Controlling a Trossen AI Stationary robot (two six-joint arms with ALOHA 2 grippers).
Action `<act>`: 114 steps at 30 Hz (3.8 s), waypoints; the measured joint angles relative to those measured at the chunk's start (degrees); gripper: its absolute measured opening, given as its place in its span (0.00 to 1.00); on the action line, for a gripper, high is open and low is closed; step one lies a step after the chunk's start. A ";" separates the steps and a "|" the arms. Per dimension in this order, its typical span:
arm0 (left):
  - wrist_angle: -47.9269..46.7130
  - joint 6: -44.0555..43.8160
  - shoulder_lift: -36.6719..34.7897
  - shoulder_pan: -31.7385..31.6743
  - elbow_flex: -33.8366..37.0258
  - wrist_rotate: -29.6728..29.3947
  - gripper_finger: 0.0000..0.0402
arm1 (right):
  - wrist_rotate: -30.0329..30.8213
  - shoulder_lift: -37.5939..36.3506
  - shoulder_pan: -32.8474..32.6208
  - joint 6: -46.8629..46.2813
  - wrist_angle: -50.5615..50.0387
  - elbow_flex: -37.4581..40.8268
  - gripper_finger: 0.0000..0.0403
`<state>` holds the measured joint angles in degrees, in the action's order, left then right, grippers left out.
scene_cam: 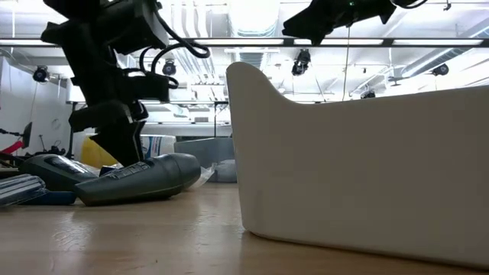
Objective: Pick & Place Travel size toiletries
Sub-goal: Put the white cotton pack into the top black bin
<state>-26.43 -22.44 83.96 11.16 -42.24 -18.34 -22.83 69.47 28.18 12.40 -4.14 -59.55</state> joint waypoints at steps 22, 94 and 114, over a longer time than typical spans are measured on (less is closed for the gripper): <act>12.62 2.79 0.00 0.00 2.30 3.99 0.33 | -0.03 0.00 -0.04 -0.20 -0.02 0.04 0.27; 18.94 5.86 3.43 -0.20 0.47 1.20 0.00 | -0.06 0.00 -0.02 -4.94 -0.04 0.09 0.45; 17.28 6.99 -3.68 -0.22 0.38 -4.99 0.00 | -0.05 0.00 -0.04 -4.94 -0.04 0.09 0.52</act>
<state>-9.15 -15.45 80.28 10.94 -41.87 -23.33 -22.87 69.47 28.14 7.46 -4.19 -59.46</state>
